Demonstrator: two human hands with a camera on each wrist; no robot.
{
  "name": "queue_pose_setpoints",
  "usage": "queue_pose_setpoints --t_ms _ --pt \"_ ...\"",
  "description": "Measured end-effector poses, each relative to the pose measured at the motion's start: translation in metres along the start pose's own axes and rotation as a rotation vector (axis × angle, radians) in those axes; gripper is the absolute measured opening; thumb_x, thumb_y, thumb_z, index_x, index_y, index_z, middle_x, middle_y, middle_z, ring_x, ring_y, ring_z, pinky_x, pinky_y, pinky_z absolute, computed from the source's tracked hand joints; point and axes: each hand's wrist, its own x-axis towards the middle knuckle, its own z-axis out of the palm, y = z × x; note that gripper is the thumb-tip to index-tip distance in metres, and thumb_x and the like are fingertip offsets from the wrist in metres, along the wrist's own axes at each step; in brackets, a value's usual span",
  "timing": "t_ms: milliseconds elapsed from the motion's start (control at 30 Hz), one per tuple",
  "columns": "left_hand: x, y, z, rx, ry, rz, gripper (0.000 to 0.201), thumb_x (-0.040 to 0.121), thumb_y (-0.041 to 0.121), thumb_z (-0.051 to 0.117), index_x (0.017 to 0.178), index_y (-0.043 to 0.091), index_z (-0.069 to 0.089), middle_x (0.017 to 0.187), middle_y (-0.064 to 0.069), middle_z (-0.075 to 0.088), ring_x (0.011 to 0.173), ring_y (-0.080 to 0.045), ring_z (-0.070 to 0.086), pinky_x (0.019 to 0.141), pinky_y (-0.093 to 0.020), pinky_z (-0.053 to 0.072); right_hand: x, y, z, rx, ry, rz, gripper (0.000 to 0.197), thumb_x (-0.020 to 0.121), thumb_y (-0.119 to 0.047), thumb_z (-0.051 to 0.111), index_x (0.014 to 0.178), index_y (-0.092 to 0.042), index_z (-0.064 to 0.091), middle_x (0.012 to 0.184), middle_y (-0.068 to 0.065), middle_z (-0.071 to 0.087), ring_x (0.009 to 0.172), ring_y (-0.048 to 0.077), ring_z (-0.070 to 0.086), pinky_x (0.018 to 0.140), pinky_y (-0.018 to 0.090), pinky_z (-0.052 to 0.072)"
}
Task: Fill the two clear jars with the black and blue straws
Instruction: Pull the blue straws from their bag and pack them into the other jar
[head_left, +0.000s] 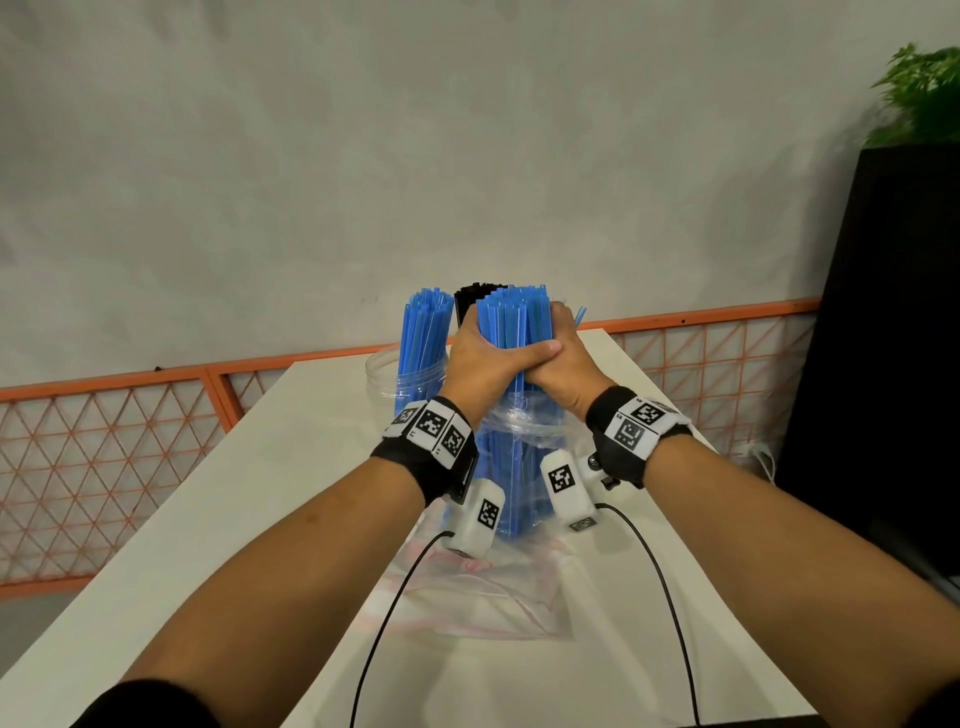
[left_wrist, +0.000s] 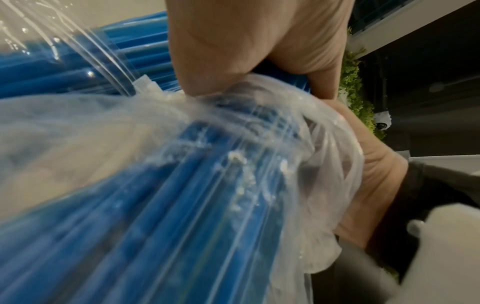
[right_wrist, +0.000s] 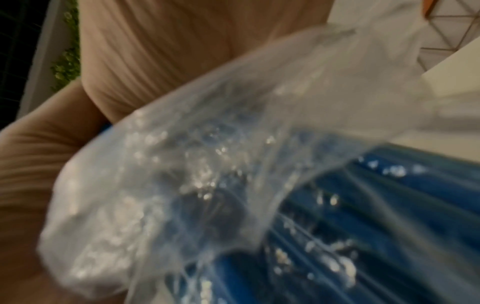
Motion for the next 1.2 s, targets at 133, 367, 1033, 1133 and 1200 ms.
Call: queue_pose_setpoints --t_ms 133,367,1033,1133,1200 --pt "0.003 0.0 -0.002 -0.017 0.052 0.018 0.074 0.06 0.015 0.092 0.122 0.014 0.054 0.115 -0.01 0.066 0.108 -0.023 0.067 0.091 -0.046 0.057 -0.003 -0.001 -0.006 -0.087 -0.059 -0.031 0.075 0.064 -0.007 0.075 0.127 -0.005 0.035 0.126 0.018 0.043 0.118 0.03 0.05 0.1 0.049 0.047" --pt "0.005 -0.003 -0.009 -0.071 0.114 0.024 0.072 0.062 0.008 0.09 0.122 0.015 0.052 0.113 -0.009 0.068 0.102 -0.022 0.069 0.086 -0.043 0.06 -0.005 -0.002 -0.024 -0.208 -0.254 -0.085 0.086 0.067 -0.026 0.066 0.144 -0.019 0.029 0.129 0.008 0.039 0.126 0.022 0.038 0.11 0.043 0.036" --pt "0.012 -0.01 -0.02 -0.033 0.081 -0.04 0.053 0.065 -0.002 0.086 0.101 0.025 0.057 0.101 -0.006 0.072 0.09 -0.021 0.073 0.08 -0.045 0.062 0.022 0.031 -0.045 0.369 -0.094 0.402 0.05 0.102 -0.043 0.025 0.129 -0.01 0.052 0.109 0.006 0.062 0.107 0.022 0.055 0.11 0.046 0.032" --pt "0.014 -0.011 -0.017 -0.04 0.06 -0.063 0.052 0.063 0.0 0.088 0.101 0.02 0.059 0.102 -0.011 0.072 0.092 -0.027 0.073 0.082 -0.051 0.06 0.022 0.03 -0.039 0.46 -0.195 0.449 0.064 0.1 -0.053 0.022 0.136 -0.008 0.051 0.109 0.011 0.063 0.105 0.027 0.056 0.11 0.049 0.036" --pt "0.015 -0.012 -0.015 -0.036 0.036 -0.056 0.054 0.061 0.003 0.088 0.104 0.02 0.059 0.104 -0.012 0.072 0.094 -0.028 0.072 0.084 -0.051 0.059 0.021 0.031 -0.036 0.531 -0.222 0.485 0.066 0.097 -0.059 0.028 0.136 -0.012 0.052 0.123 0.016 0.062 0.115 0.029 0.056 0.11 0.049 0.036"
